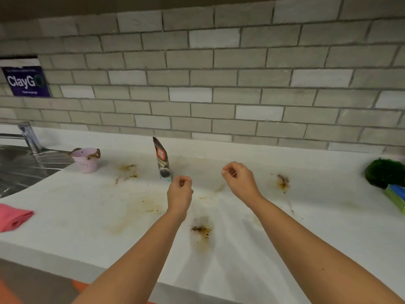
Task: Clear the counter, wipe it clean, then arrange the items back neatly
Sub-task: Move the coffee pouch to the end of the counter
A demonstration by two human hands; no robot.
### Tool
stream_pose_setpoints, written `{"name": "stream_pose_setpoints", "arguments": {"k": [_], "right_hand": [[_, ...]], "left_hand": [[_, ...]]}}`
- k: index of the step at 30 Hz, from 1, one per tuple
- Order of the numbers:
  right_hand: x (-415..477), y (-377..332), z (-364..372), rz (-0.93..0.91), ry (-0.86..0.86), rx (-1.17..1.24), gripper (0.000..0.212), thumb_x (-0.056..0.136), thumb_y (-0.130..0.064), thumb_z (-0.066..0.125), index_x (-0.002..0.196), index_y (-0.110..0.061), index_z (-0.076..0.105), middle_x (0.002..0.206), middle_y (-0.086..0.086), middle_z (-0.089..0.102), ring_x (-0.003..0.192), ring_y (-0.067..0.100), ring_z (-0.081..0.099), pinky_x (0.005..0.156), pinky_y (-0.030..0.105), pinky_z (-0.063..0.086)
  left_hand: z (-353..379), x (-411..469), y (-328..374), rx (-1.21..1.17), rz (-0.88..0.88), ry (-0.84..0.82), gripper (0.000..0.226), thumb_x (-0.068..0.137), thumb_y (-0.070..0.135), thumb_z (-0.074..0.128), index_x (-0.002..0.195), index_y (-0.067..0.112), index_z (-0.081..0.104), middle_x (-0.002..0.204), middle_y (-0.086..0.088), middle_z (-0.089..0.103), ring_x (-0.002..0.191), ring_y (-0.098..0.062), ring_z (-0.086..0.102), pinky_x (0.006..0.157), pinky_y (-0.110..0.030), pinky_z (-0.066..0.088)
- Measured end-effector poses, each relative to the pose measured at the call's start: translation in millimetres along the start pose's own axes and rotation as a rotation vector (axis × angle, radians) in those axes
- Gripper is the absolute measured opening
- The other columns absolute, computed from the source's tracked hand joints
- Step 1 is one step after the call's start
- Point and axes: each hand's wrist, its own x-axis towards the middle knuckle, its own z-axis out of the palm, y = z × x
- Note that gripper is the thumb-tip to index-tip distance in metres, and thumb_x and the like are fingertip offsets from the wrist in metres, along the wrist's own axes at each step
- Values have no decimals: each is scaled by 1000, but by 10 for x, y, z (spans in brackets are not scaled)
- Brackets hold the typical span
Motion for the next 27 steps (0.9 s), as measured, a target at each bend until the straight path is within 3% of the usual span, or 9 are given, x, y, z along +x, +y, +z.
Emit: {"name": "stream_pose_setpoints", "arguments": {"k": [5,8,15,18,23,27], "right_hand": [[492,-56,396,-14,-54,40,14,91,-16,55,97,-7,63,94,5,57,79,15,50,71,21,38],[704,-115,665,-31,-94,32,14,90,-15,55,96,-7,64,90,4,57,79,15,50,71,20,37],[1135,-266,1266,1,-135,-9,17,89,-16,56,100,-7,65,94,9,62,83,16,52,71,19,37],[1317,-368,1492,19,-134,-42,22,89,-18,57,106,-6,64,101,12,64,84,18,53,73,20,38],[1571,-466,1843,61,-165,-172,38,87,-25,62,122,-10,58,111,9,61,101,21,58,78,21,38],[1659,-522,2022,103,-152,-242,43,87,-32,62,124,-11,58,113,8,62,100,22,60,76,23,41]], "left_hand": [[-168,484,54,-29,-9,59,8,95,12,44,91,10,51,76,1,49,64,-14,45,55,-25,38],[-332,757,60,-5,10,106,9,94,13,44,92,12,53,86,-4,58,70,-17,51,58,-27,42],[-634,1432,5,34,12,126,14,95,15,44,86,16,54,78,1,55,75,-21,53,63,-31,43],[-697,1744,18,34,8,100,13,95,15,43,89,14,54,76,2,54,73,-21,54,62,-30,43],[-738,2160,50,81,-10,2,16,95,14,39,98,11,54,86,-3,56,81,-23,54,73,-33,45],[-742,2383,4,109,-37,-59,19,94,14,38,99,12,56,96,-7,60,88,-26,57,82,-38,48]]}}
